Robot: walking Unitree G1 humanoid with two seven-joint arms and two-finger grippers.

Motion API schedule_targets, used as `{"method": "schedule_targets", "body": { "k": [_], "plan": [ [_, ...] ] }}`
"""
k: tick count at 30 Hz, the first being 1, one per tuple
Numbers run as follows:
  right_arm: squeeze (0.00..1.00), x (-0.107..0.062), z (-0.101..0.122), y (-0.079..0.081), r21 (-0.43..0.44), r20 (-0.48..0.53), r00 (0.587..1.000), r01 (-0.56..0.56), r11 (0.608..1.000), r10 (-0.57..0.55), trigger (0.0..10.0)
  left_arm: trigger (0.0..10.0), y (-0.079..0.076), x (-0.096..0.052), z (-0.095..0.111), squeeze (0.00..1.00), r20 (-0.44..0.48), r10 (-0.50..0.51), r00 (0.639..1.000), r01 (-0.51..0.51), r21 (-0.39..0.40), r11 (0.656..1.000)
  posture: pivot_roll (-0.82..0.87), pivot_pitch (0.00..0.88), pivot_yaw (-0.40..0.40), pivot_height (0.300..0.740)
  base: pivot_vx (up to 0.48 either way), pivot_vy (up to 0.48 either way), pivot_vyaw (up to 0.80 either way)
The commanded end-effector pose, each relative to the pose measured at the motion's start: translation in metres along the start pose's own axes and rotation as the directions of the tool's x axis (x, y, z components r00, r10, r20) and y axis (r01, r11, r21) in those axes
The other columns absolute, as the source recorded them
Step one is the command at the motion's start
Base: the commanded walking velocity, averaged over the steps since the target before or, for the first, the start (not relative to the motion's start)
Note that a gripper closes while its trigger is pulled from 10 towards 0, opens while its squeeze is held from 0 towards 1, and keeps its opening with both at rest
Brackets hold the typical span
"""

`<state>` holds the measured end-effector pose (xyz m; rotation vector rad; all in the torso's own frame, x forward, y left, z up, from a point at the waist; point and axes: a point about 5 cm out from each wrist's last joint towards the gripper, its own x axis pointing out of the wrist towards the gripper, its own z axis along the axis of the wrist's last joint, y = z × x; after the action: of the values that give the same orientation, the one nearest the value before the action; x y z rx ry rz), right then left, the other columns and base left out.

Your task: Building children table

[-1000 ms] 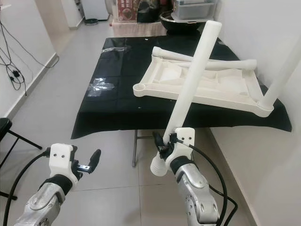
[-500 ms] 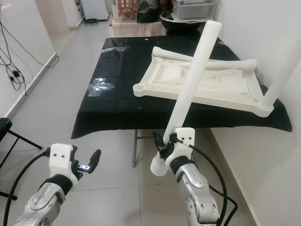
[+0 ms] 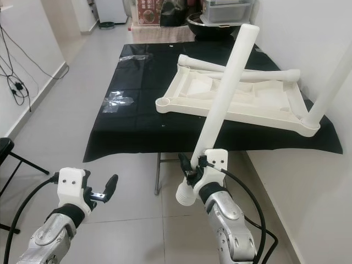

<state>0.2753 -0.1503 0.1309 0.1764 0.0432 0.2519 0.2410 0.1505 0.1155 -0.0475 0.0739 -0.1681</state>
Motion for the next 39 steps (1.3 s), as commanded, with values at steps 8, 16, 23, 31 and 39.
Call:
{"method": "schedule_targets", "body": {
  "k": [8, 16, 23, 31, 39],
  "plan": [
    [0.0, 0.015, 0.004, -0.006, -0.154, -0.015, 0.985, 0.17, 0.973, -0.174, 10.0, 10.0, -0.008, 0.045, 0.015, 0.0, 0.016, 0.105, 0.994, -0.106, 0.093, 0.99, -0.16, 0.046, 0.008, 0.74, 0.0, 0.0, 0.0],
    [0.0, 0.014, 0.005, -0.006, -0.147, -0.002, 0.985, 0.169, 0.975, -0.171, 10.0, 10.0, -0.008, 0.045, 0.015, 0.0, 0.015, 0.106, 0.994, -0.107, 0.086, 0.991, -0.16, 0.048, 0.01, 0.74, 0.0, 0.0, 0.0],
    [0.0, 0.013, 0.008, -0.004, -0.129, 0.014, 0.988, 0.157, 0.979, -0.157, 10.0, 10.0, -0.005, 0.044, 0.017, 0.0, 0.023, 0.108, 0.994, -0.109, 0.062, 0.992, -0.14, 0.041, 0.014, 0.74, 0.0, 0.0, 0.0],
    [0.0, 0.021, 0.044, -0.003, -0.17, 0.166, 0.981, 0.131, 0.977, -0.102, 10.0, 10.0, 0.01, 0.042, 0.035, 0.0, 0.122, 0.212, 0.97, -0.225, 0.103, 0.969, -0.12, 0.049, 0.009, 0.74, 0.0, 0.0, 0.0],
    [0.0, 0.034, 0.086, 0.028, -0.155, 0.285, 0.947, -0.107, 0.982, 0.148, 10.0, 10.0, 0.005, 0.03, 0.046, 0.0, 0.167, 0.083, 0.982, -0.102, 0.106, 0.989, -0.09, 0.061, 0.001, 0.74, 0.0, 0.0, 0.4]
  ]
}}
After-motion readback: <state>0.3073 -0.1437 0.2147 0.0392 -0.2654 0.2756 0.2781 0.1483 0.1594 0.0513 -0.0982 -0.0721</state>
